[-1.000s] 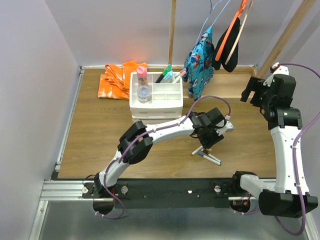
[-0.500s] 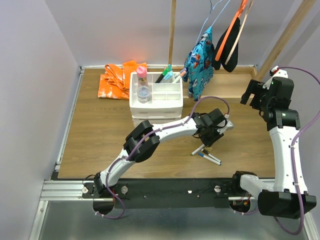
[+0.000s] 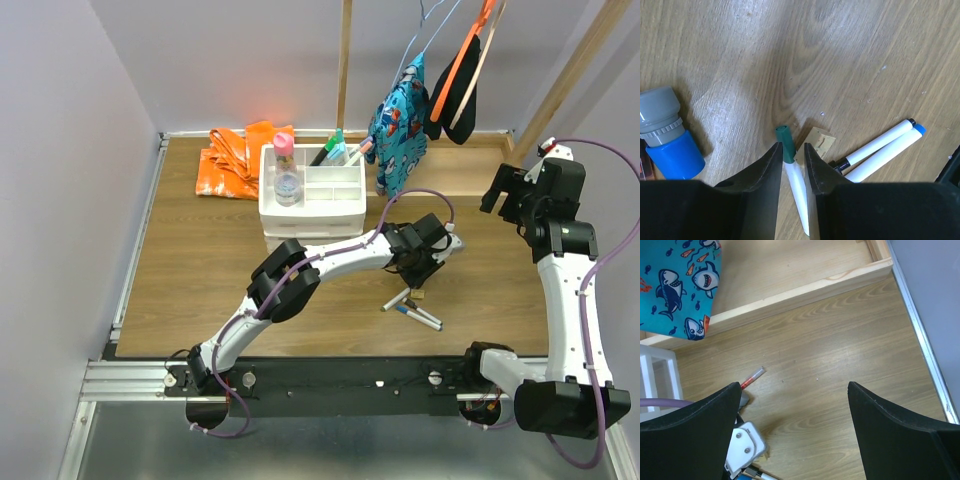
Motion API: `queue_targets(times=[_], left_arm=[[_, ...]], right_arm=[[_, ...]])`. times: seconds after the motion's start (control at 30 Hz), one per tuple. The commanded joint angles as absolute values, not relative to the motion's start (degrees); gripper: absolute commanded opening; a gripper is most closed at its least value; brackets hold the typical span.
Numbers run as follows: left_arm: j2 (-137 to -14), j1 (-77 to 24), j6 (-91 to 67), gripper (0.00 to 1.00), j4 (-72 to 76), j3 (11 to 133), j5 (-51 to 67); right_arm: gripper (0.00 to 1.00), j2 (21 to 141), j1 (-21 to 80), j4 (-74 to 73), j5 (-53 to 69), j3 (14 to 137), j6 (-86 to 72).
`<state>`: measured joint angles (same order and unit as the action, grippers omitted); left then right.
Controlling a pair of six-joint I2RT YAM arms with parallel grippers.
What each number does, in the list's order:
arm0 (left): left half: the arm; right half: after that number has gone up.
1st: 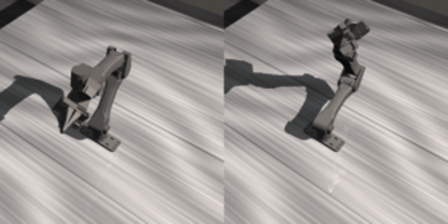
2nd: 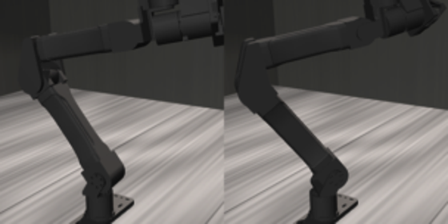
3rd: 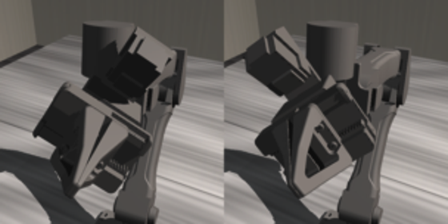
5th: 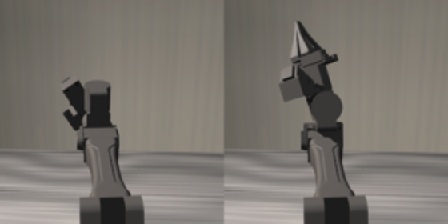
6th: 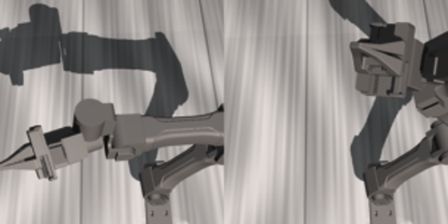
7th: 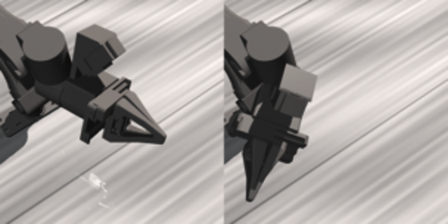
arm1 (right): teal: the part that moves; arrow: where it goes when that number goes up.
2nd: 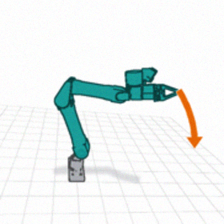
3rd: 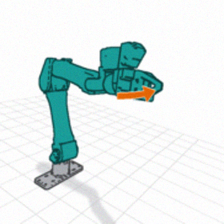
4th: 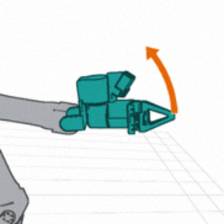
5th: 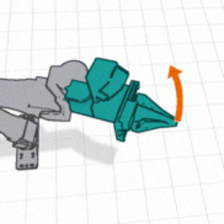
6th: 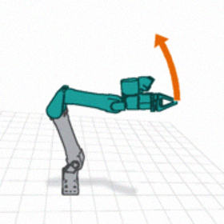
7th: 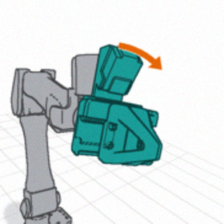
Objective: Sort the stationery into containers
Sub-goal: Pick up the pen from the center of the board.
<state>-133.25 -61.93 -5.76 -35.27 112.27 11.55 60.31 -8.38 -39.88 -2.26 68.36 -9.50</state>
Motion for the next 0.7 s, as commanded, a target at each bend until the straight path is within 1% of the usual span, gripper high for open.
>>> queue_targets(times=[0.0,0.37,0.67], left_arm=[[-135.96,-61.79,-6.07,0.32,-36.47,111.36,10.81],[-137.9,-61.7,-5.71,0.31,-36.56,112.06,9.49],[-135.44,-61.61,-3.6,0.29,-37.18,106.53,7.65]], right_arm=[[0.94,59.68,-8.96,-38.58,-1.23,67.68,-10.11],[0.94,58.45,-9.14,-39.11,-0.62,66.18,-10.2],[0.94,57.92,-9.14,-38.85,-0.35,65.48,-9.93]])
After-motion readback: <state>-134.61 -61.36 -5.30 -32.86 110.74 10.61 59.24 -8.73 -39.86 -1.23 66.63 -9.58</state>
